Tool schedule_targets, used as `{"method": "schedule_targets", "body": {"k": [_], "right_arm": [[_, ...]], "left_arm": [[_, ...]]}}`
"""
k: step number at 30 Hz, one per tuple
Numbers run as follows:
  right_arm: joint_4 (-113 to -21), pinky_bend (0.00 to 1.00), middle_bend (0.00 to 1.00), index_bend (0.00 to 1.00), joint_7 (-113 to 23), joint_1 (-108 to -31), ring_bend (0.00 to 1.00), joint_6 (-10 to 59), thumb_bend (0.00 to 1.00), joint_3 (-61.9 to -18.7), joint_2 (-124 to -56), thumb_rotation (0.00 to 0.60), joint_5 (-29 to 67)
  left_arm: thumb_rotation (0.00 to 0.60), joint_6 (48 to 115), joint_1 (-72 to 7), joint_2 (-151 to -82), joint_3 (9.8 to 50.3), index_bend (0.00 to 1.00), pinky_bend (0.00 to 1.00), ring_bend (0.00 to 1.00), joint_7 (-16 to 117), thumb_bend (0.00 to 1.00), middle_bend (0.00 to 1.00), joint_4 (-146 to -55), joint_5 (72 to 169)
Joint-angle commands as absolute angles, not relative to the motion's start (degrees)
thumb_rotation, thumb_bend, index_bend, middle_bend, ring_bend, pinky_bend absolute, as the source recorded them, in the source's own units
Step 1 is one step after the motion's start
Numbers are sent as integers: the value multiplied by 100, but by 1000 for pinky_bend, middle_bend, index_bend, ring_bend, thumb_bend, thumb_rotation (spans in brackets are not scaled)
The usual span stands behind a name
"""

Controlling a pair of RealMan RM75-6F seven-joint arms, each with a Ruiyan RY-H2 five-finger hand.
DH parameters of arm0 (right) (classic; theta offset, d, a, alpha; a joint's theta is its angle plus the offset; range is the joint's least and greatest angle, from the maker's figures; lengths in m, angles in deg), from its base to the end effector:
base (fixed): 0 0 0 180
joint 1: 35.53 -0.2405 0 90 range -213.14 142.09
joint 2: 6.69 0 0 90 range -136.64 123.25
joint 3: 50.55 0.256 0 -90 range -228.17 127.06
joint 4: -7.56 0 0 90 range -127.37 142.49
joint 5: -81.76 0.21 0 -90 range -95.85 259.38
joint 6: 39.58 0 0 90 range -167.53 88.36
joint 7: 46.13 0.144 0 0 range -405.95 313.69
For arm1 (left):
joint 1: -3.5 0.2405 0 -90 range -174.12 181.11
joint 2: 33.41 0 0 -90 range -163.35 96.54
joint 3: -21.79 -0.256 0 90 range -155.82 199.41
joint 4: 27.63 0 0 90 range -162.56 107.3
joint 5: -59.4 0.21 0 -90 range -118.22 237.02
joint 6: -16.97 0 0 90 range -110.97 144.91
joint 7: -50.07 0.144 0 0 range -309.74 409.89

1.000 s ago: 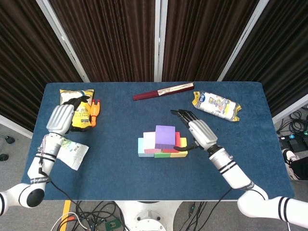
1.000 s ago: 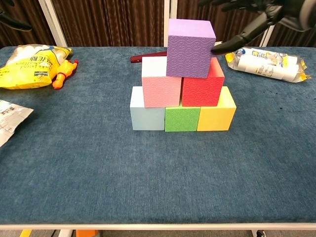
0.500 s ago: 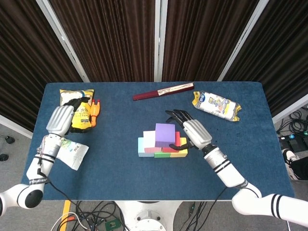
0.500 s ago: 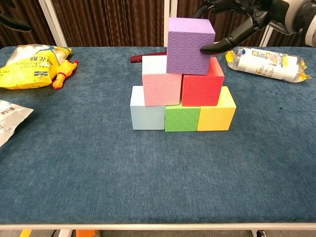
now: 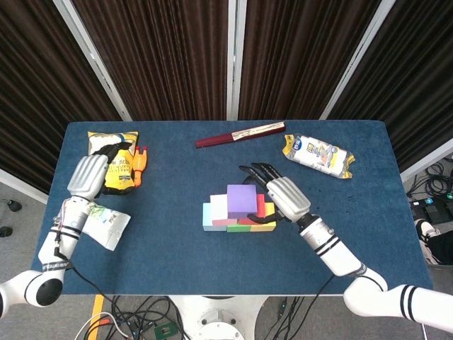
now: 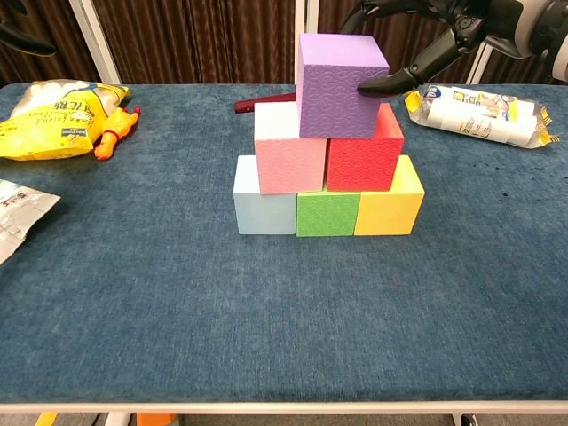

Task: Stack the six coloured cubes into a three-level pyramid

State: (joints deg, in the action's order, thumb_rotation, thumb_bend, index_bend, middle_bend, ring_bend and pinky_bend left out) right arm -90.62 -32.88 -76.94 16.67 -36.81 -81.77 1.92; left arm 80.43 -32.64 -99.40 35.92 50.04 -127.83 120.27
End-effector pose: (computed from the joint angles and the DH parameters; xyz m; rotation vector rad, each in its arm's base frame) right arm -0.0985 -0.3314 0.0560 1.8631 -1.2237 1.4342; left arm -0.1743 0.3474 0.1261 -1.4863 -1.1321 -1.1791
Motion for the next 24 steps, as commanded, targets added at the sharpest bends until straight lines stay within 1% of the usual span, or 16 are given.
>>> {"method": "schedule_targets", "body": {"k": [1,18,20,24], "right_arm": [[-8957,0,279,7,-3245,-7715,0,1720,109,-3705,-8218,600,93],[-8759,0,271,8,-3013,-7779,0,1853,110,-3786,-8291,600,-145],[-8786,0,244,7,-3012,-7770,0,1846,109,-3809,-8249,600,-151],[-8945,0,91,0,-3031,-7707,0,1883,88,-3878,-8040,600,-224]], "left_arm": [[600,8030,-3254,-9945,3597,178,298,158,5003,120,200,-12778,12038],[600,7935,-3191,-9914,3670,177,298,158,4912,120,196,-12777,12108],[600,7945,-3180,-9914,3678,176,298,158,4908,120,196,-12767,12112],[600,7965,-3150,-9892,3688,174,297,157,4894,120,195,-12774,12146]]}}
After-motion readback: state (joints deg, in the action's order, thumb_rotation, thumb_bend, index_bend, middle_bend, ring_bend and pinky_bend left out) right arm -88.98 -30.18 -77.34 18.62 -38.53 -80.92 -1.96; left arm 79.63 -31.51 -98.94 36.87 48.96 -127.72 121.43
